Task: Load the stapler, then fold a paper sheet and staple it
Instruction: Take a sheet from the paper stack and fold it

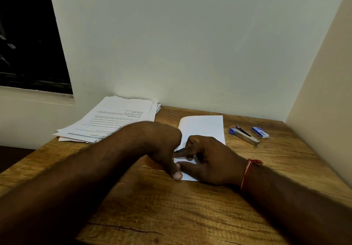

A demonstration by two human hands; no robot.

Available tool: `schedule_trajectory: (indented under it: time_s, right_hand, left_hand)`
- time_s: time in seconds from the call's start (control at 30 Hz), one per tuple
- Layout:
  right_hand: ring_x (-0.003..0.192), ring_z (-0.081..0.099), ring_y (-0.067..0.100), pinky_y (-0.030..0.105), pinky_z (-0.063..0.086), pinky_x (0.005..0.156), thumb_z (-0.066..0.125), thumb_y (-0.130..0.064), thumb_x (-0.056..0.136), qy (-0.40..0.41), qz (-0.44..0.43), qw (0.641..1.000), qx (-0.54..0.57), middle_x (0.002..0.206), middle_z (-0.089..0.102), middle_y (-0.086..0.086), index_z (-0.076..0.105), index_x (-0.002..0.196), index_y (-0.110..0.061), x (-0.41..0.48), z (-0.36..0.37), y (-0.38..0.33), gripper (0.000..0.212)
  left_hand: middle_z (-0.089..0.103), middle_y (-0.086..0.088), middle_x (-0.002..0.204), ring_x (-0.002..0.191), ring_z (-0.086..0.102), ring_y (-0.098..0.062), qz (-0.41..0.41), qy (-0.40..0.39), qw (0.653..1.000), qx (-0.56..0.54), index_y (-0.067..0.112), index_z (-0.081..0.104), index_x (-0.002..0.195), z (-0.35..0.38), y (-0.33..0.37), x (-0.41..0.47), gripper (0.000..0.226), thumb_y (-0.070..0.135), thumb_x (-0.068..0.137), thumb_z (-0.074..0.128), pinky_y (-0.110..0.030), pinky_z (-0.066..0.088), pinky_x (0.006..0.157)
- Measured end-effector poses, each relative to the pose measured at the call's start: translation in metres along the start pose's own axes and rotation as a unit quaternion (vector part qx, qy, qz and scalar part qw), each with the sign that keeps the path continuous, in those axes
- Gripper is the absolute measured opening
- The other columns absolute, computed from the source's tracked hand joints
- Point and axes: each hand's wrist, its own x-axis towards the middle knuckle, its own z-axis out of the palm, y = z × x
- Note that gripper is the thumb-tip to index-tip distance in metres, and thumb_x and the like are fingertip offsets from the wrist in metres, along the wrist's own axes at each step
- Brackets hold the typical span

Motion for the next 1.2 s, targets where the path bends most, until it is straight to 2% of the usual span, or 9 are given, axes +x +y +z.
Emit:
schedule_trajectory:
  time_s: [0.23,0.33,0.53,0.7,0.73,0.83,0.93,1.03,1.2]
  right_hand:
    - [0.085,0.058,0.001,0.015,0.035,0.064,0.071,-0.062,0.099,-0.013,-0.002,1.0,-0.005,0.088,0.059,-0.015,0.08,0.123,-0.048,0.001,-0.002,0.0,0.03]
    - [0.081,0.058,0.0,0.014,0.034,0.063,0.074,-0.06,0.098,-0.02,-0.004,1.0,0.012,0.083,0.058,-0.014,0.08,0.102,-0.054,0.0,-0.004,0.001,0.009]
    - [0.081,0.059,0.0,0.012,0.035,0.064,0.073,-0.06,0.099,-0.027,-0.019,0.999,-0.004,0.082,0.058,-0.013,0.075,0.097,-0.062,0.001,-0.004,0.003,0.003]
    - [0.08,0.06,0.003,0.021,0.042,0.068,0.074,-0.059,0.098,-0.023,-0.013,1.0,0.008,0.082,0.059,-0.011,0.082,0.105,-0.046,0.003,-0.002,0.007,0.016]
    - [0.081,0.06,0.003,0.02,0.041,0.068,0.074,-0.059,0.098,-0.026,-0.013,1.0,0.009,0.083,0.059,-0.011,0.079,0.095,-0.052,0.002,-0.002,0.007,0.008]
    - [0.082,0.06,0.002,0.016,0.038,0.067,0.075,-0.056,0.098,-0.022,-0.016,1.0,0.012,0.085,0.06,-0.01,0.058,0.071,-0.063,0.002,-0.003,0.005,0.033]
    - [0.083,0.059,0.003,0.019,0.039,0.066,0.073,-0.053,0.1,-0.03,-0.021,0.999,0.012,0.087,0.061,-0.008,0.06,0.075,-0.065,0.001,-0.003,0.004,0.031]
    - [0.085,0.059,0.004,0.022,0.04,0.068,0.07,-0.053,0.102,-0.041,-0.018,0.999,0.018,0.087,0.059,-0.011,0.078,0.1,-0.056,-0.002,-0.004,0.003,0.008]
    - [0.085,0.057,0.003,0.025,0.04,0.07,0.07,-0.052,0.103,-0.048,-0.021,0.999,0.009,0.086,0.054,-0.018,0.081,0.116,-0.038,-0.002,-0.004,0.008,0.022]
  left_hand:
    - [0.075,-0.003,0.124,0.113,0.071,-0.023,0.001,-0.02,1.0,-0.006,0.014,0.064,0.143,-0.007,-0.001,0.001,0.091,0.078,0.081,0.081,-0.039,0.06,0.101]
    - [0.074,-0.002,0.124,0.112,0.07,-0.022,-0.004,-0.025,1.0,-0.009,0.014,0.063,0.142,-0.008,-0.001,0.004,0.092,0.078,0.079,0.083,-0.039,0.06,0.1]
    - [0.067,-0.003,0.148,0.131,0.067,-0.026,-0.026,-0.056,0.998,-0.001,0.019,0.049,0.16,-0.013,-0.008,0.019,0.123,0.087,0.064,0.086,-0.046,0.056,0.115]
    - [0.063,-0.005,0.155,0.136,0.064,-0.029,-0.059,-0.094,0.994,0.019,0.02,0.044,0.165,-0.022,-0.006,0.037,0.132,0.085,0.06,0.091,-0.044,0.053,0.118]
    - [0.062,-0.006,0.156,0.136,0.064,-0.03,-0.066,-0.098,0.993,0.027,0.019,0.045,0.165,-0.024,-0.005,0.04,0.13,0.083,0.061,0.092,-0.043,0.053,0.117]
    - [0.06,-0.01,0.158,0.125,0.065,-0.03,-0.083,-0.12,0.988,0.049,0.015,0.047,0.164,-0.032,0.004,0.046,0.119,0.072,0.071,0.094,-0.037,0.052,0.103]
    - [0.06,-0.011,0.158,0.114,0.062,-0.028,-0.098,-0.134,0.983,0.078,0.009,0.054,0.158,-0.036,0.014,0.053,0.101,0.061,0.081,0.092,-0.036,0.05,0.098]
    - [0.06,-0.008,0.161,0.138,0.062,-0.031,-0.109,-0.172,0.972,0.118,0.01,0.06,0.153,-0.036,0.019,0.065,0.09,0.056,0.083,0.092,-0.043,0.047,0.122]
    - [0.054,-0.009,0.166,0.149,0.055,-0.032,-0.122,-0.19,0.963,0.144,0.011,0.056,0.158,-0.037,0.022,0.071,0.095,0.049,0.082,0.096,-0.046,0.044,0.126]
